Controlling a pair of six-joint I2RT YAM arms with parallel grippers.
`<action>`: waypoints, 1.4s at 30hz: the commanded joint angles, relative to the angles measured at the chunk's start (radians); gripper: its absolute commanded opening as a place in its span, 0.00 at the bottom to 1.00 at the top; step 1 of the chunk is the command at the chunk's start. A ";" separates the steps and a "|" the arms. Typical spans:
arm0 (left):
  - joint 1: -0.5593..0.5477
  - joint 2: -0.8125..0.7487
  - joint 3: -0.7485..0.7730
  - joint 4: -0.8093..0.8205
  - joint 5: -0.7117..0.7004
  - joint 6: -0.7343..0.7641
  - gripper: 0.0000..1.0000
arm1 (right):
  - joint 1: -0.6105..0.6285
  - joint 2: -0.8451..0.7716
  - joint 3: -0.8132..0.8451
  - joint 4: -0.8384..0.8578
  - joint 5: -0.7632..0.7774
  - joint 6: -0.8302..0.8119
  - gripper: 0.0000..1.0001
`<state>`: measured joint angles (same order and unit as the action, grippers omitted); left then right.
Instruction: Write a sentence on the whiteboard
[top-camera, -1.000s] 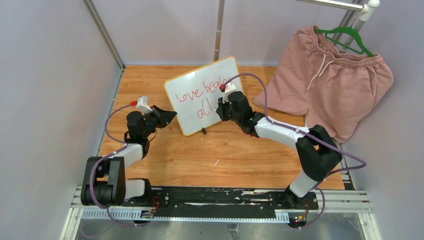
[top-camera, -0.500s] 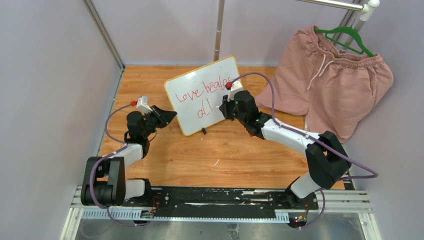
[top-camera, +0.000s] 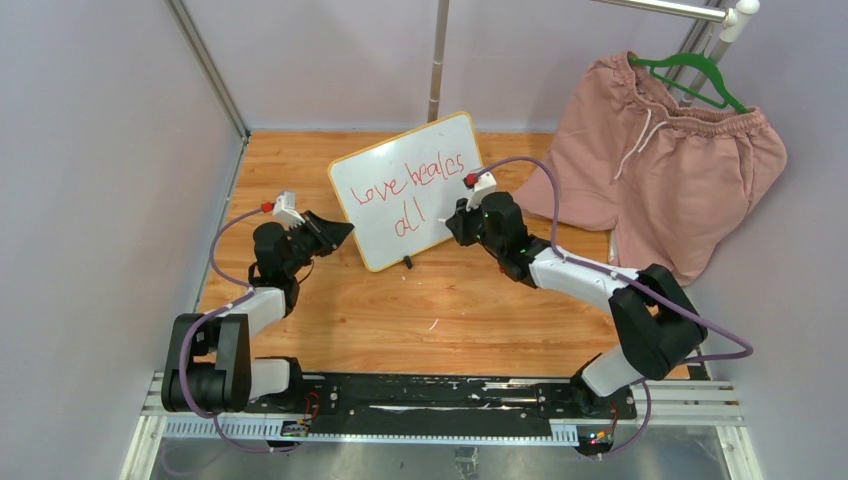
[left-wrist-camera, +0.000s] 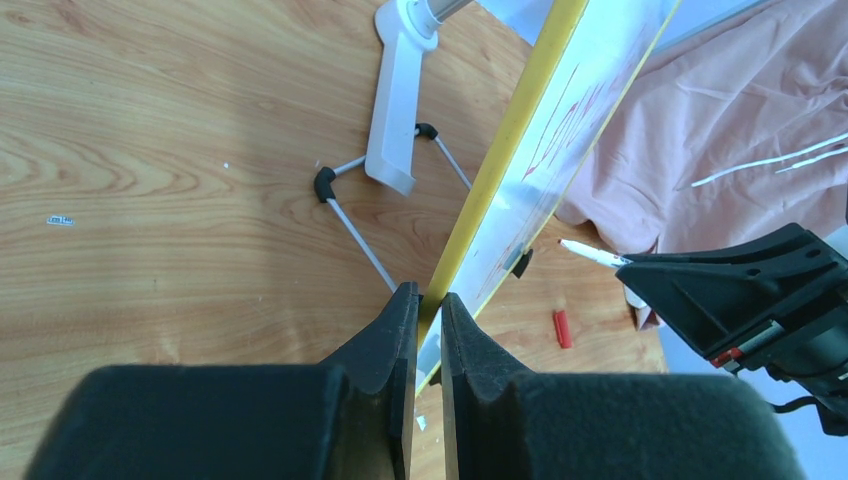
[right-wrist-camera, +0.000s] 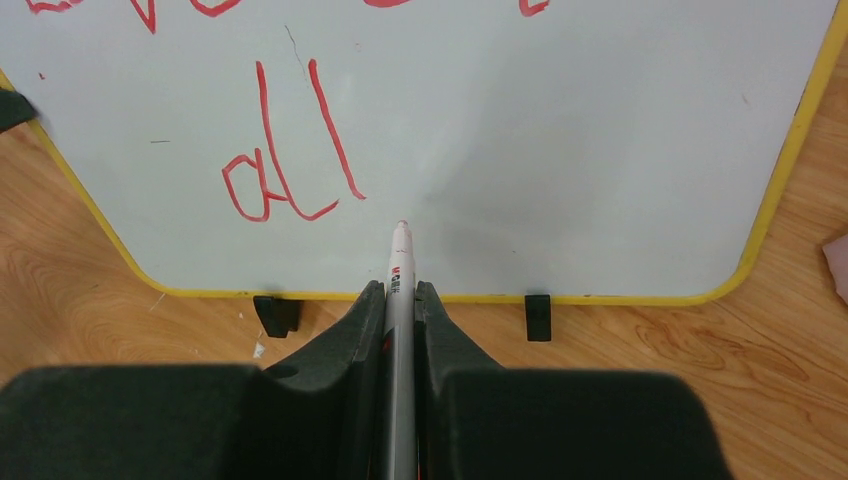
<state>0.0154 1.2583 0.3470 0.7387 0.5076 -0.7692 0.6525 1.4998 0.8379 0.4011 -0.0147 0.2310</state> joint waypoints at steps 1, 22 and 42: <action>-0.004 -0.020 -0.004 -0.007 -0.012 0.007 0.00 | -0.012 -0.029 -0.025 0.086 -0.042 0.013 0.00; -0.004 -0.037 -0.011 -0.015 -0.034 0.005 0.00 | -0.009 0.016 -0.010 0.134 -0.025 -0.001 0.00; -0.003 -0.033 -0.009 -0.015 -0.030 0.004 0.00 | 0.025 0.053 0.022 0.141 -0.023 -0.007 0.00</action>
<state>0.0105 1.2392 0.3462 0.7158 0.4896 -0.7692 0.6575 1.5490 0.8280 0.5049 -0.0364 0.2352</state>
